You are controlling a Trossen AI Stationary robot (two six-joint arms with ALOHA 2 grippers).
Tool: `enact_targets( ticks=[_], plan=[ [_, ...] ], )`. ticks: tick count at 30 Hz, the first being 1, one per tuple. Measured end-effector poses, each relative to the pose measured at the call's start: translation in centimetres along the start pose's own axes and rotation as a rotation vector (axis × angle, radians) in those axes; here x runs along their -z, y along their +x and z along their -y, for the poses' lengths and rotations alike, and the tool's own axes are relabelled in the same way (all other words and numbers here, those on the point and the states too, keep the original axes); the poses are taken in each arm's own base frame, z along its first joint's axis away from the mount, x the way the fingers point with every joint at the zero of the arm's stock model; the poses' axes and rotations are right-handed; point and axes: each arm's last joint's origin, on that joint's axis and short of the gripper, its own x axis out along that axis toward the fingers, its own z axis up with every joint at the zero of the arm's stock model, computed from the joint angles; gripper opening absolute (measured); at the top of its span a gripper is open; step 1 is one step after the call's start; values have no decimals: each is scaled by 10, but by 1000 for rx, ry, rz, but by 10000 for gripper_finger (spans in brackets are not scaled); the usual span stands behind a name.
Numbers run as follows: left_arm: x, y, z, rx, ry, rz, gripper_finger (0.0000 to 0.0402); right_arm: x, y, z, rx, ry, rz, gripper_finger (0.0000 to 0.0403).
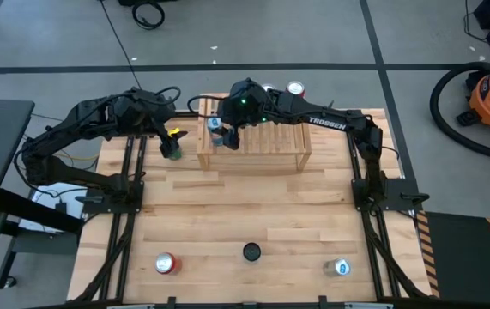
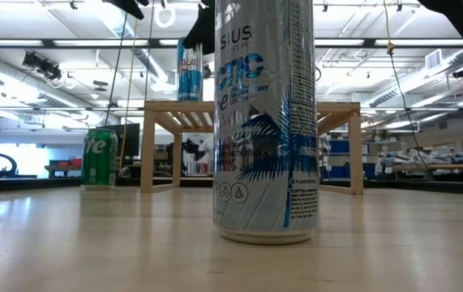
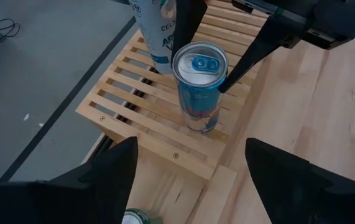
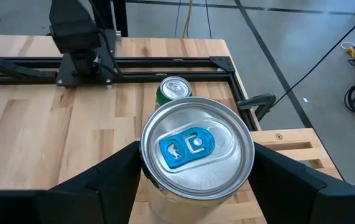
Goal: Place canned beverage on shelf
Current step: Put the top blue soda can on the shelf
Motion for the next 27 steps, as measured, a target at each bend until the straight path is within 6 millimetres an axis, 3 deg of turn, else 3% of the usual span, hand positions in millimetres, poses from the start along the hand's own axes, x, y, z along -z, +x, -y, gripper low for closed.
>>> enact_targets(
  ticks=[15,27],
  plan=[
    [0,0,0,0,0,0,299,0,0,-1,-33,-1,7,283],
    [0,0,0,0,14,0,299,-3,-2,-1,-16,-10,20,325]
  ],
)
